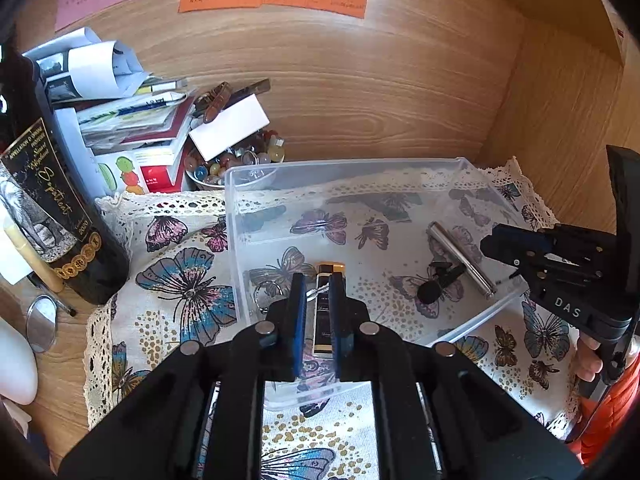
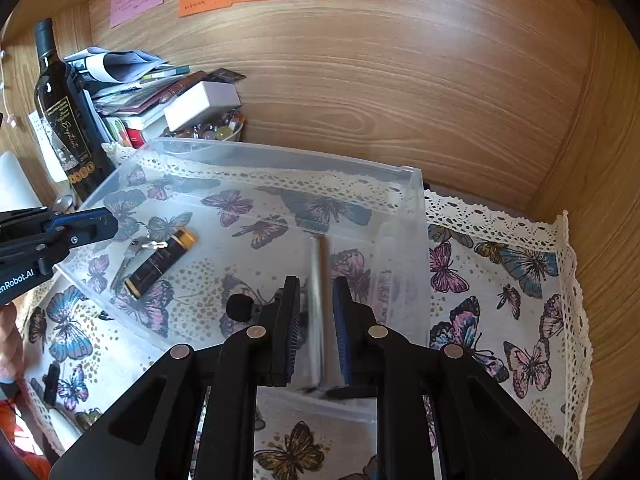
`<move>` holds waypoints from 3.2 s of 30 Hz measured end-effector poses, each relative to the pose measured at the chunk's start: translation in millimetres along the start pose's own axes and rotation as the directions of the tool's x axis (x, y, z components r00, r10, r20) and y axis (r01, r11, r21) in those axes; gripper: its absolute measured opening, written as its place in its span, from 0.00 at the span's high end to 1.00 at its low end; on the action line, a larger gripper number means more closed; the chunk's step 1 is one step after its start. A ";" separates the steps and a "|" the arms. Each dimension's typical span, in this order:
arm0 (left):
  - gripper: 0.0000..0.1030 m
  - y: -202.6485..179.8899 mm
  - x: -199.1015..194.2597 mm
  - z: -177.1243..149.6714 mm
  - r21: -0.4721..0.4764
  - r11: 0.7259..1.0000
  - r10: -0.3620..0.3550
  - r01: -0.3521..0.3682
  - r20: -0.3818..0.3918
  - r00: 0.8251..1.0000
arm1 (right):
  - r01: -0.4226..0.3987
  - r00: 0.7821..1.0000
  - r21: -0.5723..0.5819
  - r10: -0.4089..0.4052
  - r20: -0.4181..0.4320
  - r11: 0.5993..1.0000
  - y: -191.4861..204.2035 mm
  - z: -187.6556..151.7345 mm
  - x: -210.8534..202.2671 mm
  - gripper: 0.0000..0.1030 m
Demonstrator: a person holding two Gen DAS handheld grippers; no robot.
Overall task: Organize rigid objects
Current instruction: 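Lower the keys into the clear box with the left tool while the right tool releases the tube there, then grasp the small black plug piece with the left tool while the right tool grasps the white plug adapter, then release the black piece into the box with the left tool while the right tool drops the adapter there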
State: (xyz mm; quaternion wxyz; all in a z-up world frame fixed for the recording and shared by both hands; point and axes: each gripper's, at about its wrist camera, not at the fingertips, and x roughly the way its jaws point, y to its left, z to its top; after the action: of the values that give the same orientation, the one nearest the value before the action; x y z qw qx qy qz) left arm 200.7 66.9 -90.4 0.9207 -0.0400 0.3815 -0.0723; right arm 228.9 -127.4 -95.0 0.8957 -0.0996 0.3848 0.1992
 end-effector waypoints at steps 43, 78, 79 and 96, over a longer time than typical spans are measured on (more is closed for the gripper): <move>0.19 -0.1 -66.0 -135.7 0.018 0.982 0.187 -0.186 -0.066 0.980 | -0.156 0.988 0.059 0.156 -0.001 0.986 47.5 -95.1 -59.0 0.29; 0.75 -0.7 -81.4 -100.6 0.020 0.995 0.096 -0.097 0.045 0.994 | -0.118 0.993 0.055 0.116 0.023 0.992 40.0 -84.1 -54.2 0.74; 0.75 -2.2 -82.7 -96.5 0.024 0.995 0.096 -0.098 0.057 0.994 | -0.116 0.993 0.057 0.115 0.025 0.992 38.6 -83.6 -54.5 0.74; 0.75 -23.7 -86.5 -33.0 0.081 0.995 0.037 -0.052 0.182 0.983 | -0.065 0.987 0.067 0.055 0.151 0.996 15.3 -47.5 -81.6 0.75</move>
State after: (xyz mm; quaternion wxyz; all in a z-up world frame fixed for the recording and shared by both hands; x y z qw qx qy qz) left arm 114.6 57.1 -50.4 0.9537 0.0015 0.2939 -0.0641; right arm 140.5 -152.2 -68.4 0.9186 -0.0408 0.3263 0.2192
